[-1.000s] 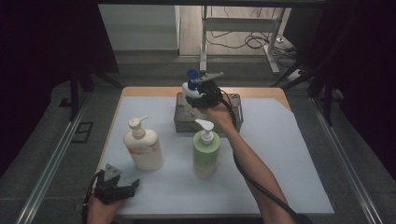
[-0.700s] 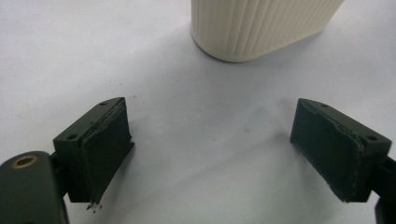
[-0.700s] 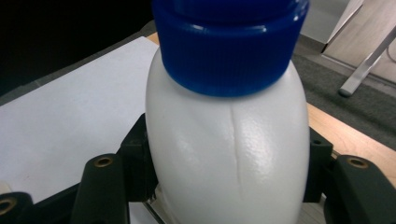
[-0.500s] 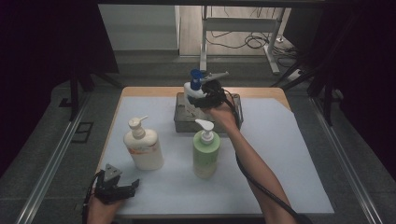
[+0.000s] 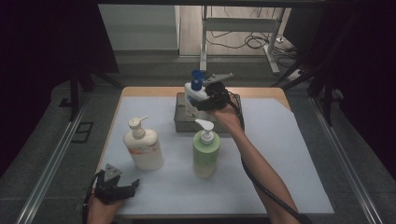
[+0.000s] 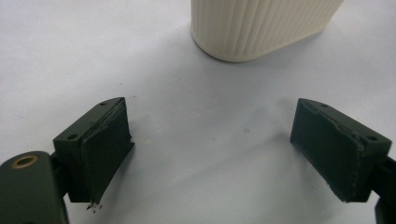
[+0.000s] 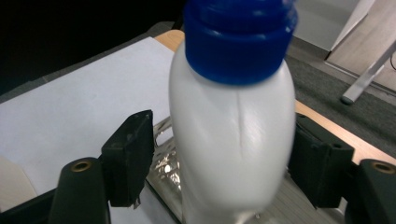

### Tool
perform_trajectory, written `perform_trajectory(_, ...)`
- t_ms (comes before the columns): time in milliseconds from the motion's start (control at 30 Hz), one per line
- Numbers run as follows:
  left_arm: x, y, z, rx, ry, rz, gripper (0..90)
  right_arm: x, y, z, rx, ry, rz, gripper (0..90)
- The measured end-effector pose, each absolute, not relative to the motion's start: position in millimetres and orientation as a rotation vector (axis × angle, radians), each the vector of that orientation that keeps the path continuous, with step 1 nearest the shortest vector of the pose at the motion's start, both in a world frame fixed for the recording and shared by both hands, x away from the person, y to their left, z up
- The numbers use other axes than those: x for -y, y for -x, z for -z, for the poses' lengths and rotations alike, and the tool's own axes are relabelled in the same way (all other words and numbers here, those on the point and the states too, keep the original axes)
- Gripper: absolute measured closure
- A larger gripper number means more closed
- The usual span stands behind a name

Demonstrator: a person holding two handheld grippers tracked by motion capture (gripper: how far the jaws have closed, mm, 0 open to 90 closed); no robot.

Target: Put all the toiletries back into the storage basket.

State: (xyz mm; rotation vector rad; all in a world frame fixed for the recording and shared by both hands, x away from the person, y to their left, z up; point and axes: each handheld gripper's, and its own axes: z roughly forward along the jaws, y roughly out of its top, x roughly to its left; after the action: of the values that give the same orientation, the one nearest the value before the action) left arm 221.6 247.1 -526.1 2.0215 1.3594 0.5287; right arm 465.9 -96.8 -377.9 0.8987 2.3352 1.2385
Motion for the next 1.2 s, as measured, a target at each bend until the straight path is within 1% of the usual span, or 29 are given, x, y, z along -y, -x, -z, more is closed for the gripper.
perform_trajectory(233,-247.1,-221.5,526.1,-1.359,-2.022,-0.528,11.8,107.2,-459.0,374.7,-2.328,-0.904,-1.256,27.3)
perform_trajectory(267,-247.1,-221.5,526.1,-1.359,-2.022,-0.528,11.8,111.2,-456.5,374.0,-2.327,-0.899,-1.259,29.7)
perform_trajectory(400,-247.0,-221.5,526.1,-1.359,-2.022,-0.53,11.8,116.6,-452.3,374.3,-2.336,-0.899,-1.262,32.5)
perform_trajectory(433,-247.0,-221.5,526.1,-1.359,-2.022,-0.53,11.8,120.4,-449.7,374.7,-2.341,-0.901,-1.266,35.5)
perform_trajectory(500,-247.0,-221.5,526.2,-1.359,-2.022,-0.53,11.8,122.0,-448.8,375.0,-2.341,-0.904,-1.266,36.4)
perform_trajectory(600,-247.1,-221.5,526.1,-1.359,-2.022,-0.529,11.8,128.7,-445.7,376.3,-2.343,-0.926,-1.274,41.1)
perform_trajectory(667,-247.0,-221.5,526.2,-1.36,-2.021,-0.53,11.8,132.5,-443.9,377.7,-2.349,-0.934,-1.274,45.9)
perform_trajectory(733,-247.1,-221.4,526.1,-1.359,-2.023,-0.529,11.8,137.1,-441.3,380.7,-2.353,-0.939,-1.26,52.6)
perform_trajectory(800,-247.1,-221.4,526.0,-1.359,-2.023,-0.528,11.8,138.9,-440.6,381.9,-2.361,-0.937,-1.262,53.7)
perform_trajectory(867,-247.1,-221.4,526.2,-1.359,-2.022,-0.529,11.8,142.9,-440.0,385.7,-2.361,-0.945,-1.237,59.9)
perform_trajectory(900,-247.1,-221.4,526.1,-1.359,-2.022,-0.529,11.8,144.1,-439.9,387.1,-2.359,-0.954,-1.236,62.4)
perform_trajectory(933,-247.1,-221.4,526.1,-1.359,-2.022,-0.529,11.8,144.1,-439.9,387.1,-2.359,-0.954,-1.236,62.4)
perform_trajectory(1000,-247.1,-221.5,526.1,-1.359,-2.022,-0.529,11.8,146.8,-440.8,390.0,-2.364,-0.963,-1.223,66.0)
perform_trajectory(1033,-247.0,-221.5,526.2,-1.36,-2.021,-0.53,11.8,147.6,-441.2,391.3,-2.364,-0.967,-1.214,69.6)
perform_trajectory(1200,-247.1,-221.5,526.2,-1.359,-2.022,-0.53,11.8,150.6,-446.3,398.5,-2.354,-0.999,-1.185,80.3)
